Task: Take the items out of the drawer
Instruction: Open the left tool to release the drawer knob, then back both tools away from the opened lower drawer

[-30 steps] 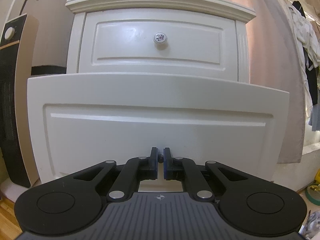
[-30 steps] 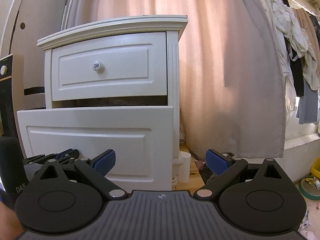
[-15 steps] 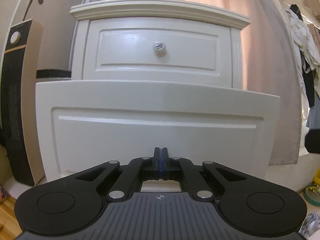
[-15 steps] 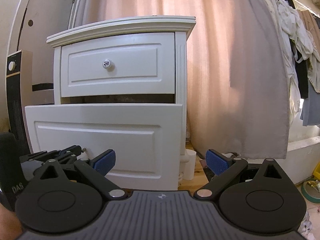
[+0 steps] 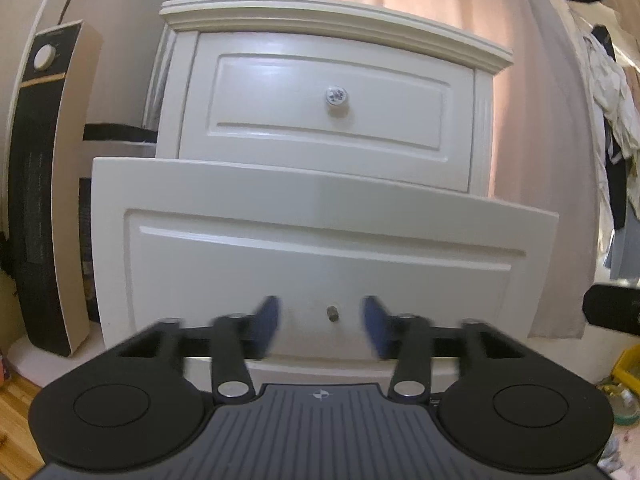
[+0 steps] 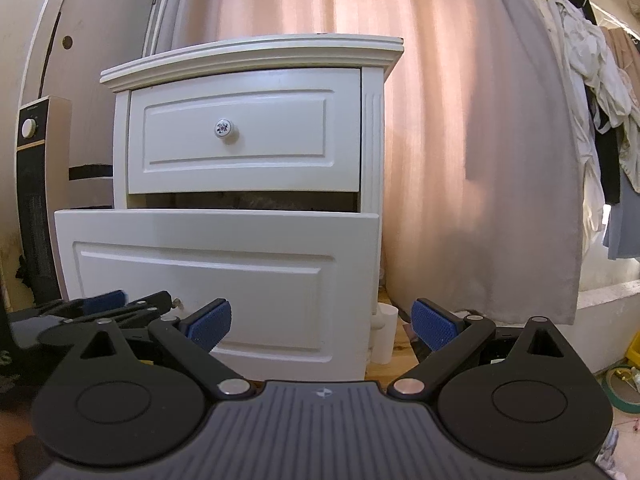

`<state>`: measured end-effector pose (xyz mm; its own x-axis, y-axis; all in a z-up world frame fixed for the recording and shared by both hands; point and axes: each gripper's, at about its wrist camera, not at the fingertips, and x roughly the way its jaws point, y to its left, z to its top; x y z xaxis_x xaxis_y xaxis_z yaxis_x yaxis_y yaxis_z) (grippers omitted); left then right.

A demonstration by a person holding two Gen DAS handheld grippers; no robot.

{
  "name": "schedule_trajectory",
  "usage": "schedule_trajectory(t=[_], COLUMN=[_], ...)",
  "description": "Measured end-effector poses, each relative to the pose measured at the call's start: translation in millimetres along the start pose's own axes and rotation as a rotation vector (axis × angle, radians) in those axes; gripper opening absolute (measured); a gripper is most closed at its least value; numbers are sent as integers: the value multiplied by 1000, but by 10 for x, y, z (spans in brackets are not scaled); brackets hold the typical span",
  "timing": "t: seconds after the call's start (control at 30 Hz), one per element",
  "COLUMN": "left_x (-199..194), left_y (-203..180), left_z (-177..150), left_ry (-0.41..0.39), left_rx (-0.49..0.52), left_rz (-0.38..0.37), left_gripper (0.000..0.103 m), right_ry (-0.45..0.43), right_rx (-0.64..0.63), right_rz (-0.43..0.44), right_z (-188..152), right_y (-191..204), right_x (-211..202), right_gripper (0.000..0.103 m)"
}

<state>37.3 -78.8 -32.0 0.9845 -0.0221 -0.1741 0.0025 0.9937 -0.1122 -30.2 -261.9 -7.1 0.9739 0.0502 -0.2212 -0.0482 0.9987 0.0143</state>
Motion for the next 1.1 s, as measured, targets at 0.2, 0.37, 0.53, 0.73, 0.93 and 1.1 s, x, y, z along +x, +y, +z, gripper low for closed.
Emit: schedule_trajectory(t=[0.2,0.37,0.53,0.73,0.93,1.1], left_x=[-165,-279,-361,-345,-373,-386], left_y=[3,43,87,130,185,225], left_z=[62,164,208,211,242,271], left_ry=[-50,-57,-78,-57,-63,-59], left_rx=[42,37,37,51,65,86], left_rz=[15,-2,-6,3,11,-3], left_gripper=[103,103,103,103,103,103], right_ry=[-10,-20,-23,-31,-39,-50], right_rx=[7,14,10,9,3,1], right_rz=[-1,0,1,5,17,29], right_z=[2,20,36,51,77,123], right_y=[28,52,90,141,214,275], right_x=[-33,-64,-64,-78,-73,-77], right_gripper=[103,103,103,103,103,103])
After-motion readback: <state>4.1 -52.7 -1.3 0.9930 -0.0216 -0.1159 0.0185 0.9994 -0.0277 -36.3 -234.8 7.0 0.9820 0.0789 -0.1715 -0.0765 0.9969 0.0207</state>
